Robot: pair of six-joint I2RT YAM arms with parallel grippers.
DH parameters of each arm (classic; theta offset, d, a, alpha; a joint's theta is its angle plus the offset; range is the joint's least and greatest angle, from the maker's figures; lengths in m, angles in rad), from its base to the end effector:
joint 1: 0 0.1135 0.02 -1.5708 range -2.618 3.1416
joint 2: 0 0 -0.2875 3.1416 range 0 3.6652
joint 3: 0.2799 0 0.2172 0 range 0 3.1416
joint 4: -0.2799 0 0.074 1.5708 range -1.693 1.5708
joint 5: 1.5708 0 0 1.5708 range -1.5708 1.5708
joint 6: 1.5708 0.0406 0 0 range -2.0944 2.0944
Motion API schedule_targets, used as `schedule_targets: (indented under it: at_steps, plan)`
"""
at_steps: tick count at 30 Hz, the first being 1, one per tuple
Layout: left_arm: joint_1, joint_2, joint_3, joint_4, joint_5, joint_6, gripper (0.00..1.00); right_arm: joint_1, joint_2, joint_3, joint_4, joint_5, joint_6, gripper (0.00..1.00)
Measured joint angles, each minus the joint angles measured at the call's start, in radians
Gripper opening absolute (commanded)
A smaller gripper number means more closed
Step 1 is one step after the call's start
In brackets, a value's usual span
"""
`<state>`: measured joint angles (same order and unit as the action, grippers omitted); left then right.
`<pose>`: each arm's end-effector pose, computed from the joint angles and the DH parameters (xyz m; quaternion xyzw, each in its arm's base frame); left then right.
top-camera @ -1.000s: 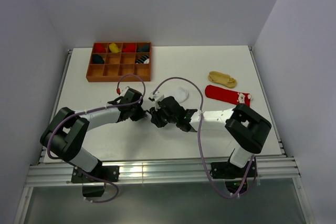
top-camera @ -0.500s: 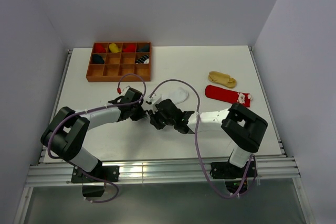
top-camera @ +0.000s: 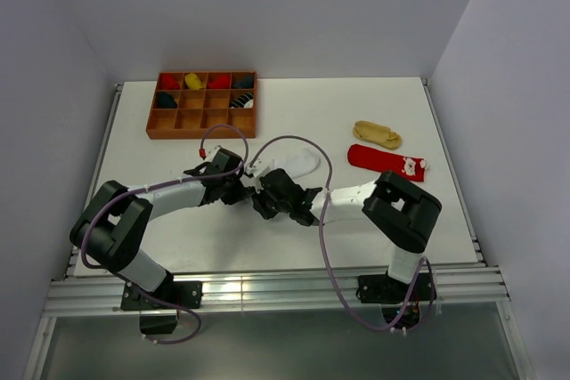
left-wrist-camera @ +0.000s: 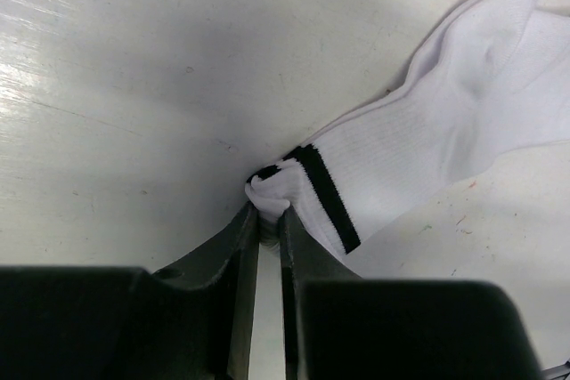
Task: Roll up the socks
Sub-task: Roll the sock at the center of the board.
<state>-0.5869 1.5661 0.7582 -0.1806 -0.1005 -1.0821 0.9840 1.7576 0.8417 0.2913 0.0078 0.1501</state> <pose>0.2264 -0.1457 0.1960 -0.2484 0.9240 -0.1801 0.2282 0.1891 0.2839 0.2000 -0.3589 0.8146 0.2418 0.3862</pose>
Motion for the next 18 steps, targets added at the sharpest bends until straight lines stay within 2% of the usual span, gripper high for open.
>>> schedule_targets:
  at_steps: [18]
  plan:
    - [-0.002,0.001,0.004,-0.005,-0.002,0.009,0.18,0.005,0.0,0.003,-0.002,0.043,-0.021,0.33]
